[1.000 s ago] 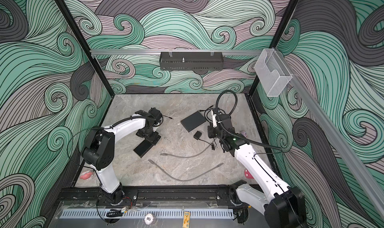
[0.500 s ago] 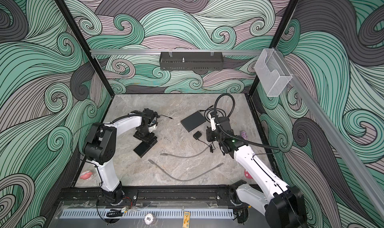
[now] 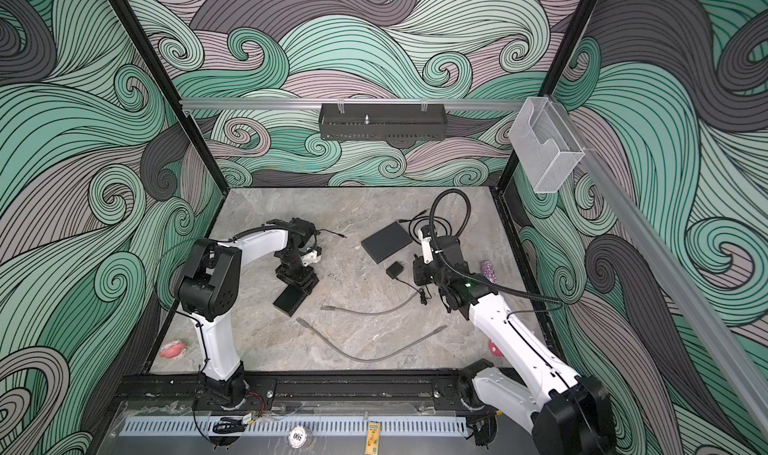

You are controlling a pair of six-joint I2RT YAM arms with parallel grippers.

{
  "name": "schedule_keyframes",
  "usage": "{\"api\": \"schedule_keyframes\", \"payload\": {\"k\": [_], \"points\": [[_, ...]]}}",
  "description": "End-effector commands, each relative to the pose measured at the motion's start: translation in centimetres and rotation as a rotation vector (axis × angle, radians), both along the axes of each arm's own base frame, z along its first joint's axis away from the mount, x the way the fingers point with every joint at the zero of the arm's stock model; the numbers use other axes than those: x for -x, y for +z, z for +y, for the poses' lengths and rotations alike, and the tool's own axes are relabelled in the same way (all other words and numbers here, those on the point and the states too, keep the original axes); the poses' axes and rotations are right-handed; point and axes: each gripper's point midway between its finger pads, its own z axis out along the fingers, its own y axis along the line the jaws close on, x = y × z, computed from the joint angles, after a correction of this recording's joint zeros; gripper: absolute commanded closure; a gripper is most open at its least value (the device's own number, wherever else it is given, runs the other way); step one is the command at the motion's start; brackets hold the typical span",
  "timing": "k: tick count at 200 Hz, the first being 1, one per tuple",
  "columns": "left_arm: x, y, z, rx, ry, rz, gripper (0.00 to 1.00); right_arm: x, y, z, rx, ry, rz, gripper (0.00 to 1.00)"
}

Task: Insert the plug into the switch port

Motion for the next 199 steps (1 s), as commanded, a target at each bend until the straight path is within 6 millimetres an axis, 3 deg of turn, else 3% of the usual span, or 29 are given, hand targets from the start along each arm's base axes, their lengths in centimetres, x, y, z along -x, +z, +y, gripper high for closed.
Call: {"api": "schedule_keyframes", "payload": {"k": [1, 31, 38, 59, 66, 115, 160, 199], "points": [[0.4, 1.3, -3.3, 0.091, -0.105, 0.017, 0.42, 0.0, 0.3, -0.2, 0.004, -0.006, -0.024, 1.0], [0.3, 1.9, -4.9, 0.037, -0.379, -0.052, 0.41, 0.1, 0.2, 0.0, -0.003, 0.002, -0.021, 1.0], [0.4, 2.2, -5.2, 0.034, -0.486, -0.071, 0.49, 0.1, 0.2, 0.1, -0.006, 0.004, -0.018, 1.0], [0.2, 2.7, -5.3, 0.002, -0.69, -0.115, 0.5, 0.1, 0.0, 0.3, -0.012, 0.01, -0.016, 1.0], [0.3, 2.8, -5.4, 0.009, -0.756, -0.116, 0.56, 0.0, -0.1, 0.4, -0.014, 0.013, -0.018, 1.0], [-0.6, 1.8, -4.8, -0.081, -1.109, -0.133, 0.6, 0.9, -0.3, 3.5, -0.022, 0.139, -0.027, 1.0], [-2.9, 2.0, -4.4, -0.168, -1.263, -0.218, 0.59, 2.0, -1.2, 5.4, 0.02, 0.213, -0.008, 1.0], [-2.0, 0.6, -4.6, -0.119, -1.289, -0.227, 0.56, 1.9, -1.4, 5.6, 0.029, 0.219, -0.005, 1.0]]}}
